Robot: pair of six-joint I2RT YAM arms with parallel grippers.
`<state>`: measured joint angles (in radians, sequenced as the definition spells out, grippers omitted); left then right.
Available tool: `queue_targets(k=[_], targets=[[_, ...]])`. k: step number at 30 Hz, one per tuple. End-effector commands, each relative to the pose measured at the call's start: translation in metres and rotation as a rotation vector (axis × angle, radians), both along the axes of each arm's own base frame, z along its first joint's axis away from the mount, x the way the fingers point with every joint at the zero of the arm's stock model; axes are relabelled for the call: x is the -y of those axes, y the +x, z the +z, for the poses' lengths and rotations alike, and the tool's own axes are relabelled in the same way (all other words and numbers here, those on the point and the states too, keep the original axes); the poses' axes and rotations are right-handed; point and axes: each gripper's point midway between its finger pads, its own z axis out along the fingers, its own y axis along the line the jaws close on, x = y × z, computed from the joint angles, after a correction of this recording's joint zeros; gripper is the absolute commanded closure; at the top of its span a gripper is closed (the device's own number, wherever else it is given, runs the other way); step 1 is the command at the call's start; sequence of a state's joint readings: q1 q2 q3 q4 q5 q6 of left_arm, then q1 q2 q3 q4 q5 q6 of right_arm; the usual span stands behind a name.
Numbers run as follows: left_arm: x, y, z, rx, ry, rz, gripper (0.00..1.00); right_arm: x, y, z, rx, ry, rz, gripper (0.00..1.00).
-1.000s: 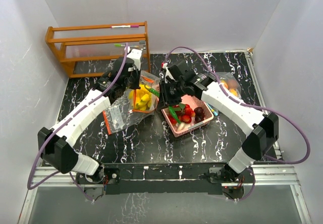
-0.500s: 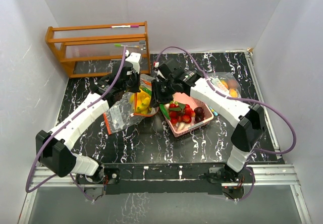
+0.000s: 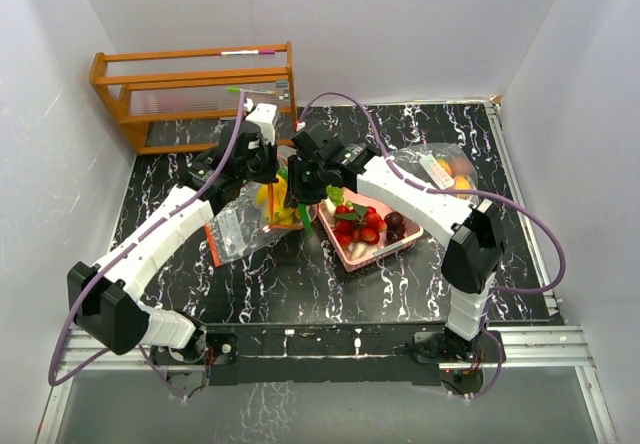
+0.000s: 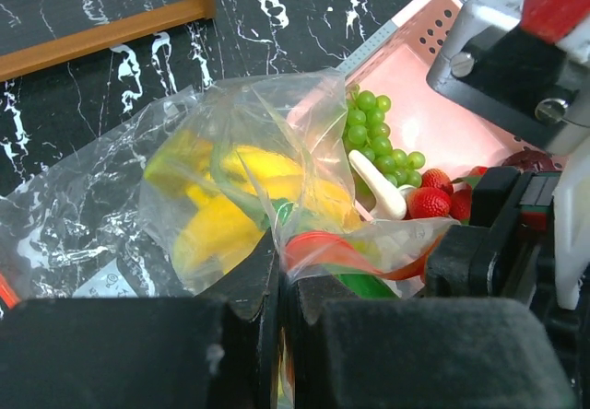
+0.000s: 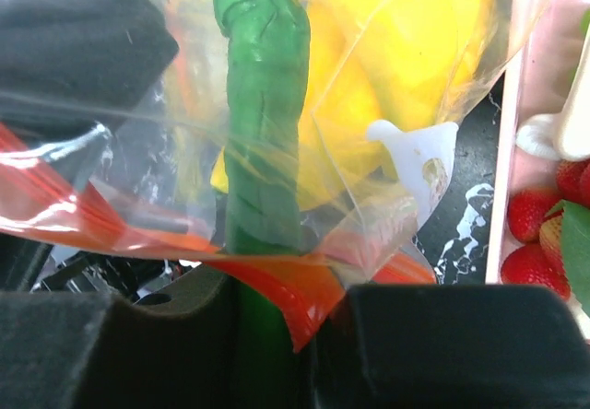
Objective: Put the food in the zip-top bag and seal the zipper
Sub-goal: Place the fake vegetable in the zipper food storage bag.
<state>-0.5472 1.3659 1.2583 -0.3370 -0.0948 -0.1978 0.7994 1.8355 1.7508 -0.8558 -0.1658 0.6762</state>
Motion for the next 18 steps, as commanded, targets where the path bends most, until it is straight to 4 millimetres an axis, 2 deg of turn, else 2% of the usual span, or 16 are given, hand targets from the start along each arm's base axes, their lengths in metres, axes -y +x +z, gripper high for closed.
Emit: queue_targets(k=[1,2,4,7,12,14,18], targets=[[0.004,-0.008,0.029,0.064,-0.080,-0.019,1.00,-0.022,0.028,0.039,0.142,0.113,-0.081,0.86],[0.004,-0.009,0.027,0.061,-0.077,-0.019,1.00,-0.022,0.032,0.039,0.155,0.106,-0.092,0.85],[0.002,-0.010,0.022,0.051,-0.070,-0.017,1.00,-0.020,0.041,0.037,0.189,0.077,-0.111,0.70],[0.001,-0.011,0.019,0.042,-0.060,-0.017,1.00,-0.019,0.048,0.035,0.232,0.055,-0.118,0.61],[-0.001,-0.011,0.015,0.038,-0.052,-0.010,1.00,-0.022,0.046,0.039,0.270,0.039,-0.082,0.39],[-0.001,-0.011,0.015,0.038,-0.049,-0.009,1.00,-0.022,0.043,0.044,0.287,0.041,-0.070,0.36],[-0.001,-0.010,0.013,0.034,-0.040,-0.006,1.00,-0.018,0.035,0.062,0.313,0.059,-0.040,0.35]])
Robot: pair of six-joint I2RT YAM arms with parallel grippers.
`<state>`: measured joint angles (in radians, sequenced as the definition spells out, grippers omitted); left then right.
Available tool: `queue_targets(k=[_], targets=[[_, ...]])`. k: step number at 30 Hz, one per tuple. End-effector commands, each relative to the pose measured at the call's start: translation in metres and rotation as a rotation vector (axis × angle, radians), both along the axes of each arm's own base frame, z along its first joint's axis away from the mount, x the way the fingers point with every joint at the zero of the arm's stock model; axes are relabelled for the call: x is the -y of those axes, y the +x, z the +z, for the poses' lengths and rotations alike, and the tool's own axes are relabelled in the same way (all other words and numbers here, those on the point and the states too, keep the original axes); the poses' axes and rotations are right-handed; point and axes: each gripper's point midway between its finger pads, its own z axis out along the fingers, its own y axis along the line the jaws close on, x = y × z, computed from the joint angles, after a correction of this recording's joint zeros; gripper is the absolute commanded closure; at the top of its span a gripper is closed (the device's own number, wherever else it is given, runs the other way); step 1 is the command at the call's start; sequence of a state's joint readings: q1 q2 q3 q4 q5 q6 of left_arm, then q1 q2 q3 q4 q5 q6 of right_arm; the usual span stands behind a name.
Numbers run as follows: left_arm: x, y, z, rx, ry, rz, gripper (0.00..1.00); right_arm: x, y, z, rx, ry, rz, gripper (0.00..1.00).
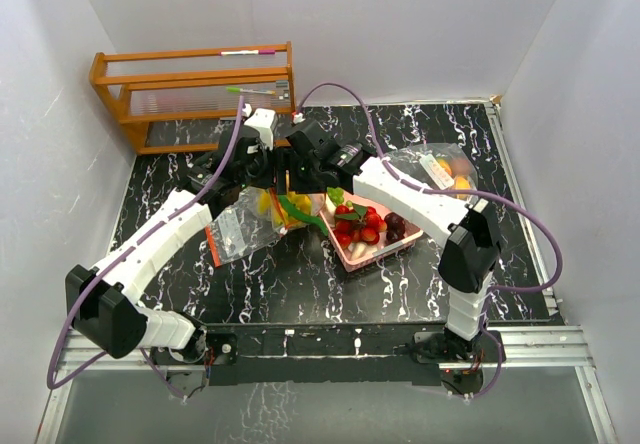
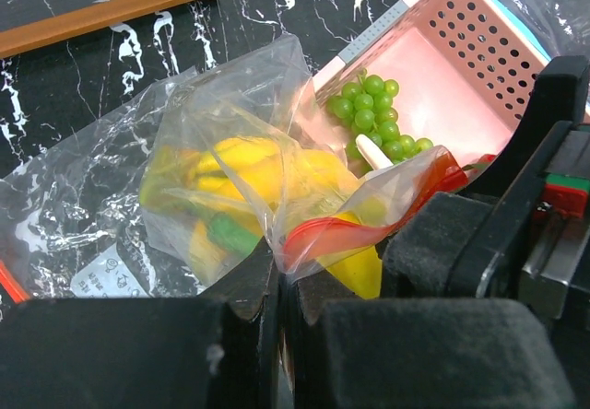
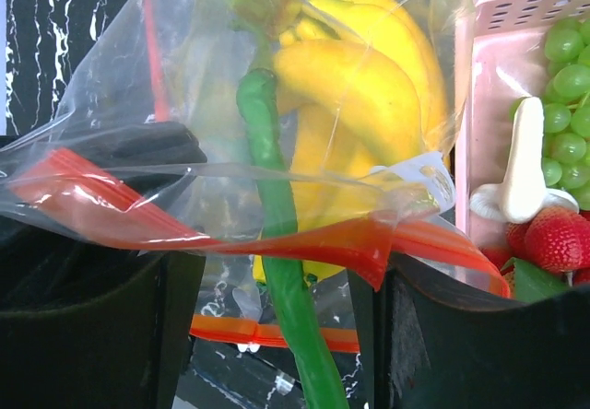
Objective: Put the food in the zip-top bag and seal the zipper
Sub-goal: Place the fake vegetable in the zipper food storage bag.
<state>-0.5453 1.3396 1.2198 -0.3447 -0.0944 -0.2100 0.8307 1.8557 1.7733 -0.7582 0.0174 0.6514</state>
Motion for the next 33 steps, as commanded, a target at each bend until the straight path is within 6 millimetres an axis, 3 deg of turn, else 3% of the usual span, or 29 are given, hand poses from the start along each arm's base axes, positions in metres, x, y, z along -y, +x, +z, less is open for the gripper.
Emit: queue_targets(k=[1,9,15,21,24,33], targets=[[0.003,-0.001,0.020,0.056,-0.034,-0.009,1.00,-0.007,-0.001,0.059,0.138,0.081,0.050,0.35],[-0.004,0.002,0.017,0.058,0.010,0.011,1.00,0.024,-0.042,0.093,0.197,0.089,0.135,0.38],[-0.006,0.004,0.019,0.061,0.023,0.013,1.00,0.054,-0.085,0.076,0.088,0.004,0.244,0.39],[-0.005,0.008,0.014,0.059,0.034,0.017,1.00,0.040,-0.140,0.059,-0.049,0.027,0.353,0.41],[-0.004,0.009,0.011,0.057,0.036,0.018,1.00,0.026,-0.156,0.048,-0.082,0.073,0.356,0.41],[-0.004,0.007,0.011,0.059,0.030,0.009,1.00,0.012,-0.140,0.032,-0.062,0.175,0.216,0.40]])
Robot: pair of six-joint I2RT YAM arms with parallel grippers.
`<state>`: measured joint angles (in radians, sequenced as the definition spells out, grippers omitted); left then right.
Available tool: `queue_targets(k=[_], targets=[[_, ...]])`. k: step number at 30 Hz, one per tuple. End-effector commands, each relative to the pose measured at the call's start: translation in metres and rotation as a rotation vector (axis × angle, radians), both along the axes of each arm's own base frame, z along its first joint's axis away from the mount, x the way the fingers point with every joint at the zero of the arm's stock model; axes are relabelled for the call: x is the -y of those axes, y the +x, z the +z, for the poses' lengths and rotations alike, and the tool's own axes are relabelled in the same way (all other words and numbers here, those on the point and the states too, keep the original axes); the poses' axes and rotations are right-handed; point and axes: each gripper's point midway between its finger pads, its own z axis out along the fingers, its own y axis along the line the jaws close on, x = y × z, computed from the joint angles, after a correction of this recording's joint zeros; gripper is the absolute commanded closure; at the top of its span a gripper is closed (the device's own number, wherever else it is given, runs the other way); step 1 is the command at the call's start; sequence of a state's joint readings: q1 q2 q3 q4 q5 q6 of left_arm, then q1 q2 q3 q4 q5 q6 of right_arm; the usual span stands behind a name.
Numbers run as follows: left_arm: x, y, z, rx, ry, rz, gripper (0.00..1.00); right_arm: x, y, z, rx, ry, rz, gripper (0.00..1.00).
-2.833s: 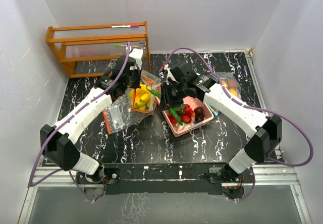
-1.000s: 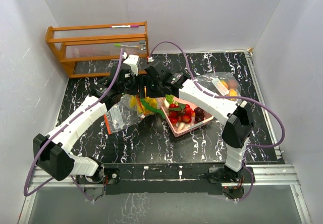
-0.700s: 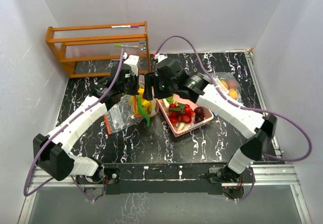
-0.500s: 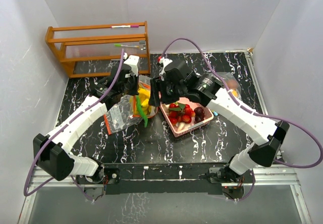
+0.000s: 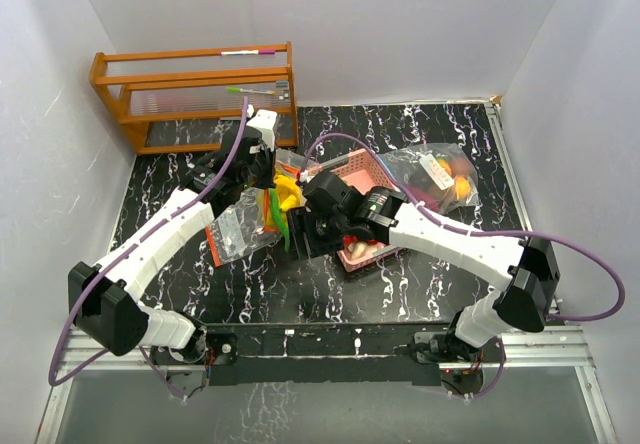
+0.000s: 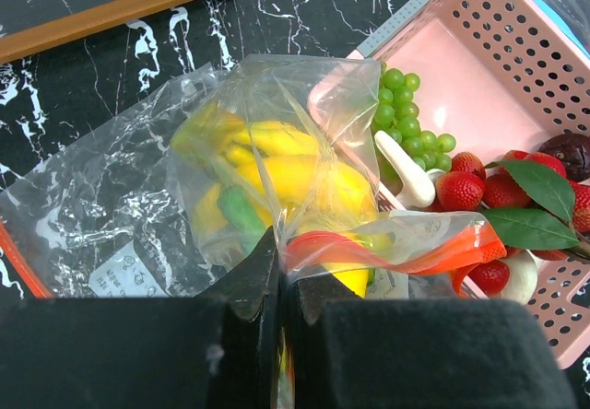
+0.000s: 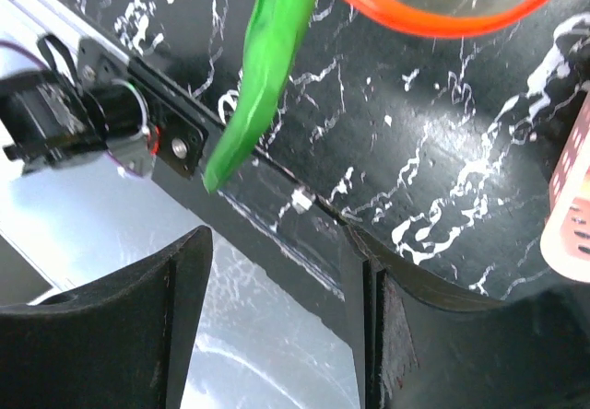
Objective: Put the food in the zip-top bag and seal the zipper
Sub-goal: Place the fake vegetable in the zipper food storage bag.
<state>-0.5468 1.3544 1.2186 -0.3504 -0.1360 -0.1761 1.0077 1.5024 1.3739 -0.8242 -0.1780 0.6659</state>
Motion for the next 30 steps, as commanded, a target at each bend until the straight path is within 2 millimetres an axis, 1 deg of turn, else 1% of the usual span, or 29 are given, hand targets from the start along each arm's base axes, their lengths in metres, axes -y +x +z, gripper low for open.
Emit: queue_targets(k=[1,6,10,13,16,24,27,30], targets=[[0.003,0.003,0.018,0.054,-0.029,-0.006,1.00,-0.021,0.028,0.044,0.122,0.188,-0.110,0.40],[0.002,0.000,0.021,0.058,-0.035,-0.006,1.00,-0.028,0.045,0.059,0.188,0.282,-0.163,0.40],[0.000,-0.002,0.021,0.060,-0.033,-0.003,1.00,-0.037,0.047,0.042,0.138,0.264,-0.134,0.40],[0.000,-0.003,0.020,0.057,-0.037,-0.005,1.00,-0.042,0.048,0.039,0.136,0.271,-0.131,0.39],[0.000,-0.004,0.020,0.058,-0.038,-0.005,1.00,-0.042,0.052,0.034,0.131,0.261,-0.137,0.40],[-0.001,-0.005,0.021,0.060,-0.036,-0.004,1.00,-0.046,0.056,0.022,0.122,0.244,-0.133,0.43],[-0.002,-0.006,0.022,0.062,-0.038,-0.005,1.00,-0.048,0.059,0.017,0.121,0.237,-0.133,0.48],[-0.002,-0.007,0.022,0.062,-0.041,-0.006,1.00,-0.048,0.063,0.019,0.139,0.243,-0.148,0.56]])
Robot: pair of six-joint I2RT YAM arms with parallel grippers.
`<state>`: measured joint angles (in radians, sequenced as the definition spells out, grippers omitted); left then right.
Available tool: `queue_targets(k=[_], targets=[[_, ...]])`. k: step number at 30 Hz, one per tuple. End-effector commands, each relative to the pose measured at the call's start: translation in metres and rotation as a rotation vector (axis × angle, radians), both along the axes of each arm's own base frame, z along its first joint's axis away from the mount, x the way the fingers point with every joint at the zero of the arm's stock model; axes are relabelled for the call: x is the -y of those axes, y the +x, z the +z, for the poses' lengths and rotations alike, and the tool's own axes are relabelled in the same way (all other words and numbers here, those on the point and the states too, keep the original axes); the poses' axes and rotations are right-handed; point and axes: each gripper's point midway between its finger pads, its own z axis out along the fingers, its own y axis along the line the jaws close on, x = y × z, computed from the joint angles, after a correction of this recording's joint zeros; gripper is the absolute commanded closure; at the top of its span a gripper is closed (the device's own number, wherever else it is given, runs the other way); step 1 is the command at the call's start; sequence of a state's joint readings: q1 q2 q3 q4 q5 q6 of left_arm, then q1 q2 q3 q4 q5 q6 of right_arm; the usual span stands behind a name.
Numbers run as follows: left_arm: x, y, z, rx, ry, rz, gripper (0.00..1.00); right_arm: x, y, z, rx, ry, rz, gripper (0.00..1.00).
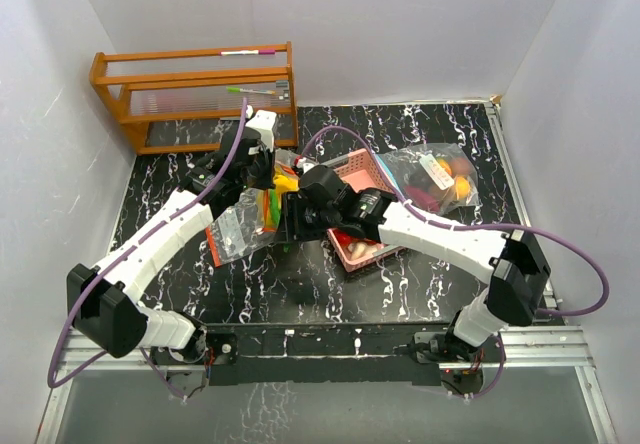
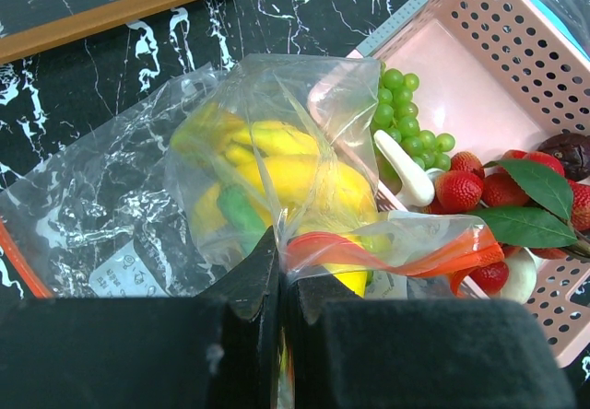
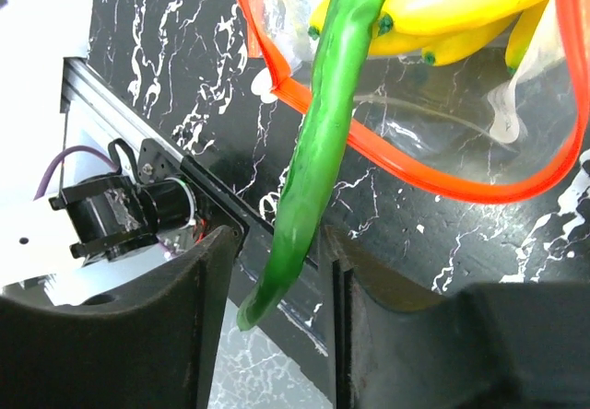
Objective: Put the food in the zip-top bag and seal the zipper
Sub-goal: Place the fake vegetable in the zipper food storage bag.
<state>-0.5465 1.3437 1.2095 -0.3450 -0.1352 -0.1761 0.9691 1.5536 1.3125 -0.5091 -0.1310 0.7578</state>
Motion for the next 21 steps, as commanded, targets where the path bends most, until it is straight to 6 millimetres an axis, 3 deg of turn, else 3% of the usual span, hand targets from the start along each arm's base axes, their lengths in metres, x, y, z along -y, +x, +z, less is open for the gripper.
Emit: queue_targets(k=[1,3,5,6,11,16,21], targets=[[-0.001,-0.006,0.021,0.057,-0.037,-0.007,1.00,-0.008,0.014,0.018,0.071,0.064,-0.023,0.61],[-0.001,-0.006,0.020,0.054,-0.039,-0.008,1.00,-0.006,0.016,0.019,0.083,0.062,-0.036,0.72],[0.000,-0.007,0.020,0.054,-0.041,-0.010,1.00,-0.005,0.018,0.019,0.089,0.065,-0.046,0.90],[0.000,-0.007,0.020,0.052,-0.042,-0.010,1.00,-0.005,0.018,0.020,0.090,0.068,-0.053,0.92],[-0.001,-0.008,0.015,0.047,-0.042,-0.007,1.00,0.007,0.026,0.039,0.135,0.088,-0.132,0.92],[-0.007,-0.007,0.010,0.049,-0.017,0.014,1.00,0.025,0.029,0.073,0.183,0.095,-0.195,0.92],[-0.014,-0.004,0.004,0.057,0.018,0.040,1.00,0.038,0.020,0.081,0.151,0.051,-0.197,0.92]])
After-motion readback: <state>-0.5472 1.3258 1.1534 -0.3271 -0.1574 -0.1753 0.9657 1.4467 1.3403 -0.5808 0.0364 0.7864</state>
